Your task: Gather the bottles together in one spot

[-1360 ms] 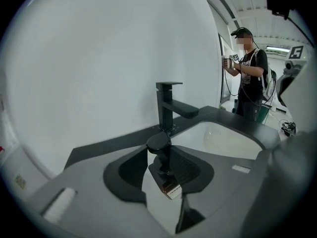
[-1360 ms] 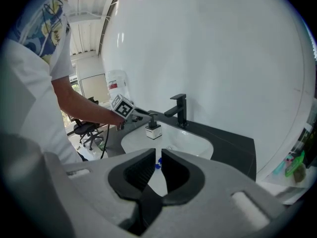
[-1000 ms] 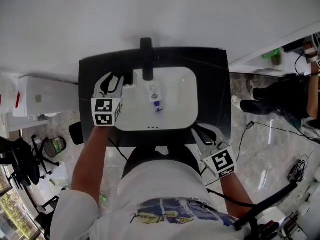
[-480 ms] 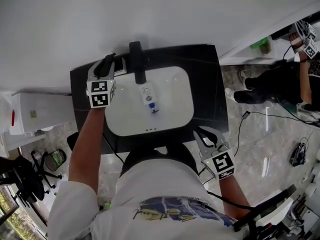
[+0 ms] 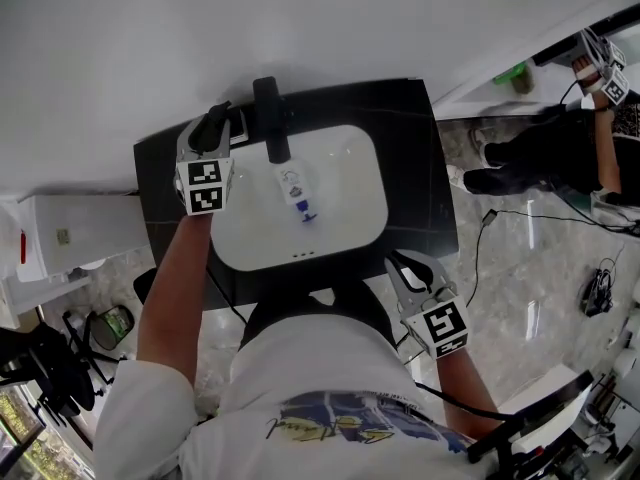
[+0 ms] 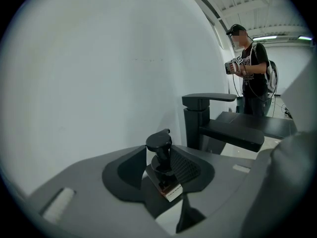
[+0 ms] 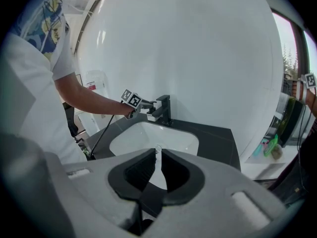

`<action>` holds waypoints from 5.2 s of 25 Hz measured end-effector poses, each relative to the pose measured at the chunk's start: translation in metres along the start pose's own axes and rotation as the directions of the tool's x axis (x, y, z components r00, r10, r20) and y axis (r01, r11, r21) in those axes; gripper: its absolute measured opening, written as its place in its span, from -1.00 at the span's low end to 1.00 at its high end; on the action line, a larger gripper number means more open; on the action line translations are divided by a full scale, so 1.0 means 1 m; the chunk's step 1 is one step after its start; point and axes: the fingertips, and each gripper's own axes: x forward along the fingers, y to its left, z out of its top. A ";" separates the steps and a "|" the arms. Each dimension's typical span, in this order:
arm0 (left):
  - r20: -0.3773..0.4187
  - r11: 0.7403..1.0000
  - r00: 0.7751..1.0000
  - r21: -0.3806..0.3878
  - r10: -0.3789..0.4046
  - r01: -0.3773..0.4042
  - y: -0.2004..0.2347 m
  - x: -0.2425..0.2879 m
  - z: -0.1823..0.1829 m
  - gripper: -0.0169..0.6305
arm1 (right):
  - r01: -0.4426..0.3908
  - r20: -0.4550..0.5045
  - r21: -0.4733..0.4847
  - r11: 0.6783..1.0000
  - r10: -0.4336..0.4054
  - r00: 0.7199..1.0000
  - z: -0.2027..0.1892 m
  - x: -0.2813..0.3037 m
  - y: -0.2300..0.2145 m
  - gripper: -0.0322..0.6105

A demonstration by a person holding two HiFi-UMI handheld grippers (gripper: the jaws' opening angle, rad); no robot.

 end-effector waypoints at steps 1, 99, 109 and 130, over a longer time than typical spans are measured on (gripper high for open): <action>-0.003 1.000 1.000 -0.003 -0.001 0.001 -0.001 0.000 -0.001 -0.46 | 0.001 0.003 0.001 1.000 -0.001 1.000 0.000 0.000 0.001 -0.78; -0.238 0.811 0.795 0.044 -0.558 0.583 -0.223 -0.059 -0.095 -0.54 | -0.064 0.014 0.083 0.995 0.063 0.998 -0.024 -0.010 -0.016 -0.78; -0.068 0.908 0.918 -0.191 -0.391 0.373 -0.145 -0.093 -0.023 -0.54 | -0.112 0.039 0.030 0.993 0.111 0.993 -0.007 -0.005 -0.013 -0.78; 0.022 0.881 0.995 -0.468 0.094 -0.073 0.058 -0.072 0.019 -0.54 | -0.145 0.039 -0.018 0.989 0.146 0.989 0.024 0.027 0.004 -0.78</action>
